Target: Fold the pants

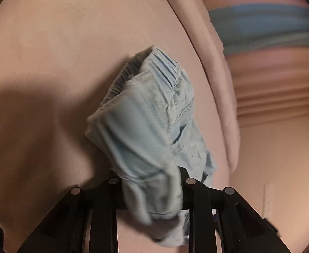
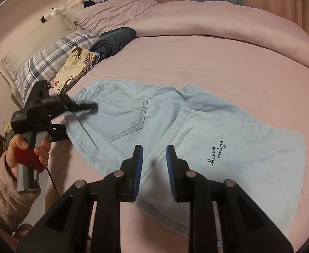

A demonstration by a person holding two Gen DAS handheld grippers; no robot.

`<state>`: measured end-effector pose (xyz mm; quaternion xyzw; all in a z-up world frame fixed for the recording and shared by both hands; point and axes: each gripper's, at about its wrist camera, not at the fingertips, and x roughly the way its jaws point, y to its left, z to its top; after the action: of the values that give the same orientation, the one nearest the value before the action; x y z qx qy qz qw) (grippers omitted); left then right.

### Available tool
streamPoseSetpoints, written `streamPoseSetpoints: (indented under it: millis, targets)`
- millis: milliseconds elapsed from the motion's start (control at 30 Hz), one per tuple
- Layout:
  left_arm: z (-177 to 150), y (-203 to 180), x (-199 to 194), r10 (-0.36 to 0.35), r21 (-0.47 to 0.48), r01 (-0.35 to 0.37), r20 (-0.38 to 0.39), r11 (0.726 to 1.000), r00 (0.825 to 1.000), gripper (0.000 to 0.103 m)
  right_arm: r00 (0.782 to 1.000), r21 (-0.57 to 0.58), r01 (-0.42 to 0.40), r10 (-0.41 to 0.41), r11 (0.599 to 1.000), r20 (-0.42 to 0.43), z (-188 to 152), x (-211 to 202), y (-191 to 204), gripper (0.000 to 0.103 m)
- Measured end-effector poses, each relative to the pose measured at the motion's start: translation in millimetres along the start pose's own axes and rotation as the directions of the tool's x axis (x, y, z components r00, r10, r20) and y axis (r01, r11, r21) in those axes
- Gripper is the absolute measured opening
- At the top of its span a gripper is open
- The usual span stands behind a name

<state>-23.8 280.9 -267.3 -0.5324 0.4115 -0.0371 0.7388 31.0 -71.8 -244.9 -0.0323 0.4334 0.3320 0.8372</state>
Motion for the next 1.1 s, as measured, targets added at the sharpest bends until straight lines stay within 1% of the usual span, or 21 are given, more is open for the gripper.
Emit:
streamPoseSetpoints:
  millis: [100, 167, 233, 267, 300, 400, 467, 500, 533, 600, 667, 700, 733, 800, 833, 867, 933, 967, 1000, 1033, 1100]
  targets:
    - [-4, -9, -10, 0.006, 0.036, -0.007, 0.025, 0.999, 1.0, 0.019, 1.0, -0.003, -0.001, 0.001, 1.0, -0.029, -4, 7, 2, 0.024]
    - [-7, -25, -17, 0.026, 0.1, -0.03, 0.045, 0.995, 0.999, 0.019, 0.998, -0.019, 0.003, -0.004, 1.0, -0.066, -9, 18, 4, 0.022]
    - [-13, -49, -25, 0.046, 0.205, -0.061, 0.074, 0.977, 0.996, 0.019, 0.994, -0.028, -0.003, 0.0, 1.0, -0.107, -13, 30, 7, 0.021]
    - [-17, -65, -27, 0.054, 0.268, -0.076, 0.087, 0.961, 0.995, 0.019, 0.991, -0.032, -0.002, -0.002, 0.999, -0.137, -17, 40, 8, 0.021]
    - [-25, -85, -31, 0.061, 0.348, -0.096, 0.11, 0.933, 0.992, 0.019, 0.989, -0.034, 0.008, -0.013, 0.999, -0.149, -21, 49, 9, 0.021]
    - [-44, -123, -35, 0.062, 0.495, -0.126, 0.144, 0.86, 0.988, 0.019, 0.994, 0.004, -0.017, 0.017, 1.0, -0.109, -24, 56, 2, 0.022]
    - [-63, -153, -33, 0.062, 0.597, -0.142, 0.154, 0.79, 0.986, 0.019, 0.993, 0.064, -0.061, 0.067, 0.996, -0.102, -23, 55, -8, 0.021]
    - [-68, -161, -31, 0.064, 0.621, -0.148, 0.155, 0.77, 0.986, 0.019, 0.991, 0.099, -0.089, 0.098, 0.991, -0.091, -24, 53, -14, 0.02]
    - [-80, -176, -27, 0.068, 0.668, -0.152, 0.151, 0.729, 0.986, 0.019, 0.989, 0.137, -0.111, 0.123, 0.984, -0.08, -25, 51, -20, 0.019]
    - [-95, -196, -17, 0.066, 0.719, -0.146, 0.138, 0.679, 0.988, 0.019, 0.981, 0.245, -0.175, 0.19, 0.954, -0.039, -29, 39, -37, 0.021]
    - [-109, -212, -6, 0.069, 0.76, -0.134, 0.117, 0.636, 0.991, 0.019, 0.978, 0.311, -0.204, 0.207, 0.928, 0.025, -35, 21, -55, 0.025]
    - [-120, -221, 3, 0.08, 0.786, -0.131, 0.104, 0.605, 0.991, 0.019, 0.977, 0.337, -0.214, 0.207, 0.917, 0.059, -39, 10, -65, 0.025]
    - [-126, -224, 7, 0.087, 0.797, -0.13, 0.097, 0.589, 0.991, 0.019, 0.974, 0.366, -0.227, 0.208, 0.902, 0.092, -43, -2, -77, 0.027]
    - [-144, -234, 20, 0.11, 0.833, -0.121, 0.073, 0.54, 0.991, 0.019, 0.966, 0.436, -0.255, 0.208, 0.863, 0.152, -54, -25, -102, 0.03]
    - [-160, -240, 31, 0.134, 0.861, -0.121, 0.062, 0.494, 0.989, 0.019, 0.959, 0.476, -0.279, 0.213, 0.834, 0.188, -61, -36, -116, 0.032]
    - [-168, -243, 39, 0.15, 0.879, -0.121, 0.058, 0.461, 0.987, 0.019, 0.951, 0.503, -0.303, 0.22, 0.81, 0.218, -67, -44, -125, 0.034]
    - [-197, -246, 61, 0.204, 0.927, -0.129, 0.059, 0.353, 0.977, 0.019, 0.928, 0.555, -0.361, 0.233, 0.749, 0.29, -80, -60, -145, 0.039]
    - [-210, -244, 71, 0.231, 0.943, -0.135, 0.065, 0.303, 0.971, 0.019, 0.915, 0.577, -0.391, 0.237, 0.717, 0.326, -86, -67, -152, 0.044]
    - [-217, -243, 77, 0.249, 0.953, -0.137, 0.068, 0.27, 0.966, 0.019, 0.9, 0.597, -0.423, 0.242, 0.681, 0.362, -92, -71, -160, 0.047]
    - [-232, -238, 89, 0.283, 0.968, -0.132, 0.069, 0.212, 0.957, 0.02, 0.886, 0.615, -0.452, 0.246, 0.646, 0.392, -97, -74, -167, 0.05]
    - [-246, -229, 104, 0.329, 0.983, -0.121, 0.07, 0.137, 0.942, 0.022, 0.872, 0.638, -0.48, 0.249, 0.602, 0.421, -103, -78, -175, 0.053]
